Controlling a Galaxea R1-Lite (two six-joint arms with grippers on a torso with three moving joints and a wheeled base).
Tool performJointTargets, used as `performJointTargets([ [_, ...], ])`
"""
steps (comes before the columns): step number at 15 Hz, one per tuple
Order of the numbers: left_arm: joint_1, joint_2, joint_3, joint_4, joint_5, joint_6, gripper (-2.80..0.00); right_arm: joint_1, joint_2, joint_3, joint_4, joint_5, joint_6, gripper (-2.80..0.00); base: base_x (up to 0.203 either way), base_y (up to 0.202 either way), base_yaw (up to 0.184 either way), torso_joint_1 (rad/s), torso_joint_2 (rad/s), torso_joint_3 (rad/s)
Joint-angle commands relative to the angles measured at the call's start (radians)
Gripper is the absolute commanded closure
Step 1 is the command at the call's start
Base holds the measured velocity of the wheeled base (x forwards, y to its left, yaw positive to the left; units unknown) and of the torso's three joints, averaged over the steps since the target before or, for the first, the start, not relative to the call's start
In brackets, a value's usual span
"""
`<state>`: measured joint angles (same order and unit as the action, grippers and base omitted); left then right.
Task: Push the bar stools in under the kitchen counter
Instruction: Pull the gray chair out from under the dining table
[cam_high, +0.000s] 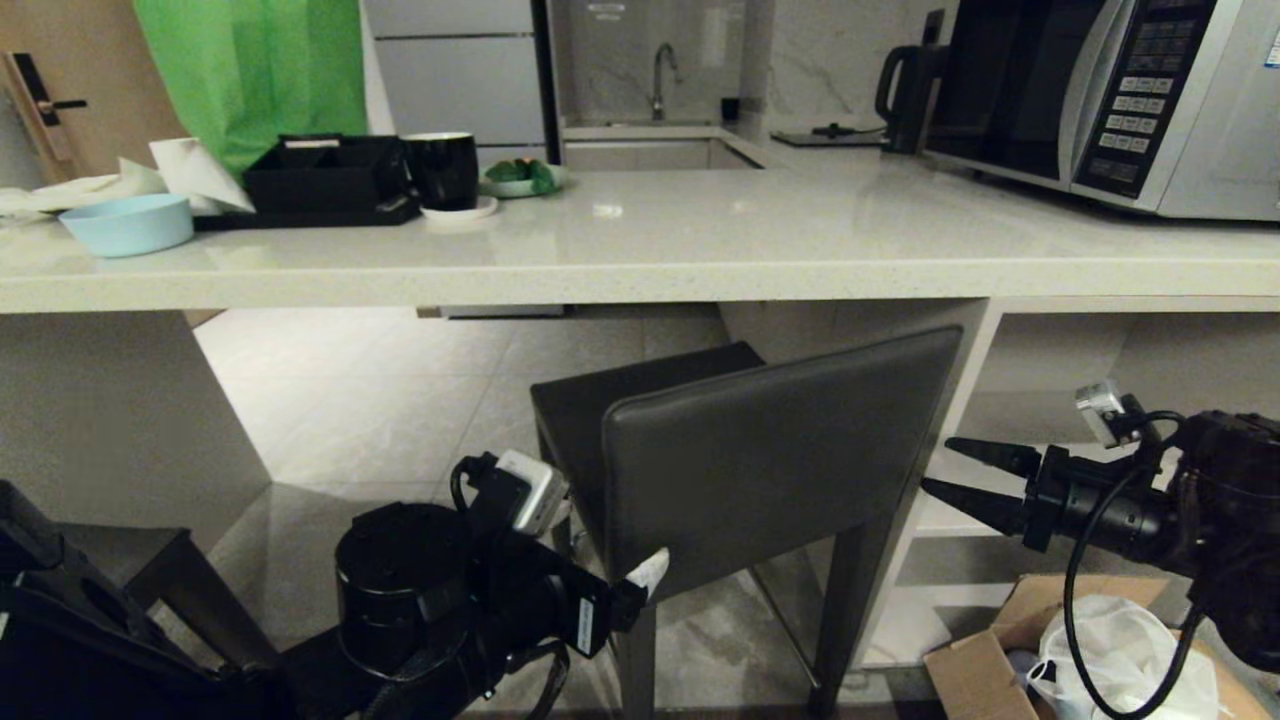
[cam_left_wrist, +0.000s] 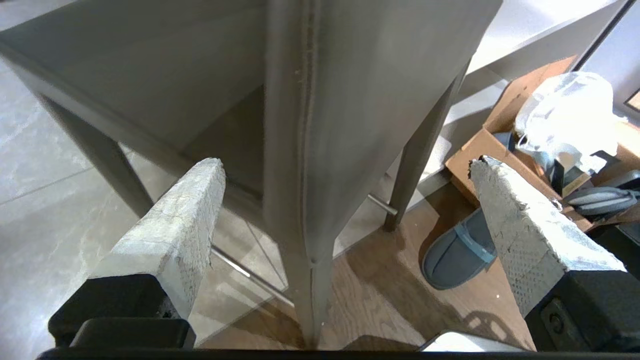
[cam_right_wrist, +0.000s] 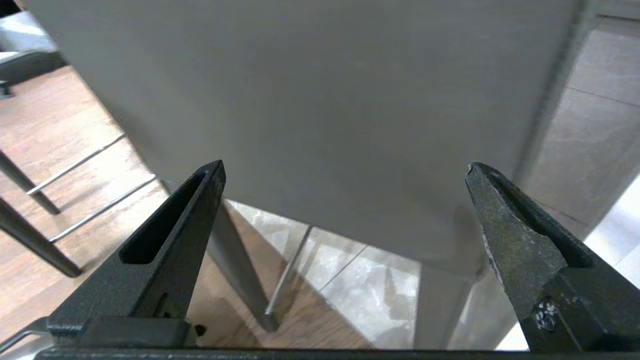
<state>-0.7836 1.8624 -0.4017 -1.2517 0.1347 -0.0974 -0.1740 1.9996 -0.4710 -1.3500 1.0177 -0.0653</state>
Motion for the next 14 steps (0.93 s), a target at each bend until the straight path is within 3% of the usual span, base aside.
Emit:
performJointTargets([
  [1,-0.002,0.015,-0.012,-0.006,0.000,-0.001,-2.80,0.000,0.069,-0.048,-0.013,0.007,0.002,-2.80,0.000,0.000,0.000,0.000,0.00,0.000],
  [14,-0.038,0.045,-0.049,-0.008,-0.004,-0.011,-2.80,-0.030,0.194,-0.236,-0.034,0.061,0.004,-2.80,0.000,0.000,0.000,0.000,0.00,0.000],
])
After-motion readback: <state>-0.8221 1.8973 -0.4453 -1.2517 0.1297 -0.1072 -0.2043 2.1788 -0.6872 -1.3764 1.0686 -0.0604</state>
